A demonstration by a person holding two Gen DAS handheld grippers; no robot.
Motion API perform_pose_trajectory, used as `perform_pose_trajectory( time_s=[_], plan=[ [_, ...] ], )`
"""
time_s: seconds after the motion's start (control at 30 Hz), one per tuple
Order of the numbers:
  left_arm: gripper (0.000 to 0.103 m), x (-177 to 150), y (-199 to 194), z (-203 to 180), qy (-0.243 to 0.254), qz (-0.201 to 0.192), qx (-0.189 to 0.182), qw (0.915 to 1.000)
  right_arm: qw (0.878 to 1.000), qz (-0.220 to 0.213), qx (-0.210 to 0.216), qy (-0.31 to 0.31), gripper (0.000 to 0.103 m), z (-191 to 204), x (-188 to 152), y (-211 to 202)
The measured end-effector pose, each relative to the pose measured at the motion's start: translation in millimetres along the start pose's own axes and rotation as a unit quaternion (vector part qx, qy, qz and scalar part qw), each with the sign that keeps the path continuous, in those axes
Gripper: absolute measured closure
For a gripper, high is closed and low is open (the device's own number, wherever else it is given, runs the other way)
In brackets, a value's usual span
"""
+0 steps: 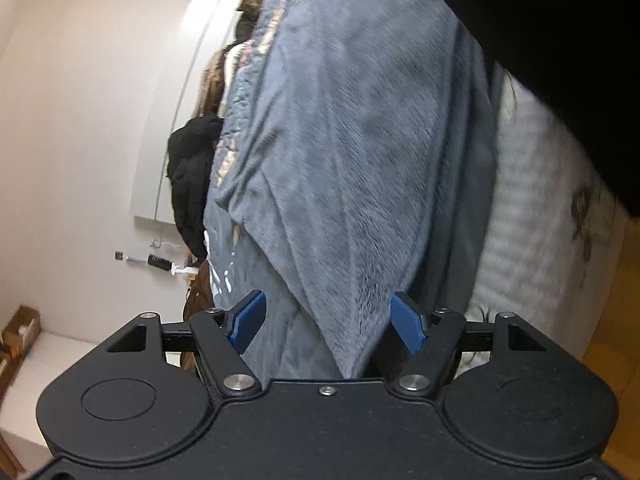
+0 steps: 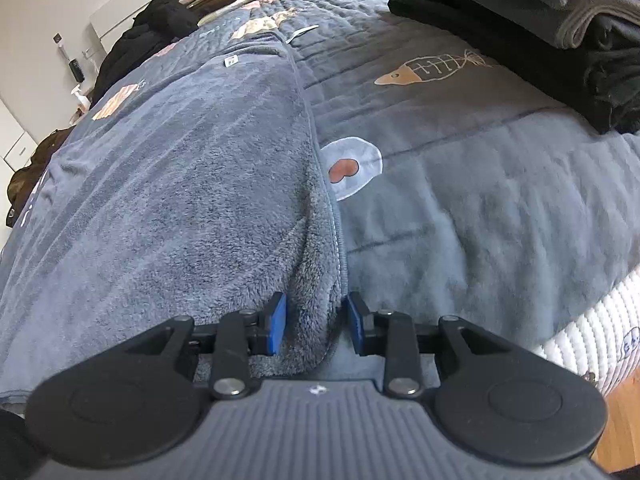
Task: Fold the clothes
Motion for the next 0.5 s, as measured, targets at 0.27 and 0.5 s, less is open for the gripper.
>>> perform_pose_trajectory(
  time_s=[0.27, 0.5],
  plan=[
    [0.084, -13, 25, -8, 0.022, 0.016, -0.017, 0.9995, 1.0, 0.006, -0.002, 0.004, 0.07, 1, -2, 3],
    [0.1, -35, 22, 26, -0.081, 0.033, 0.013, 0.9961, 1.0, 0.012, -0.006, -0.006, 0.07, 3, -5, 10]
  ],
)
Point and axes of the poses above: each gripper's, at about its wrist camera, not at the fingertips, and y roughly the way its jaws point, z to its left, x to its top, the point moved 4 cm from there along y, roughly the way its jaws point, and after that the axes turned 3 degrees about y, right-handed, at the moved point
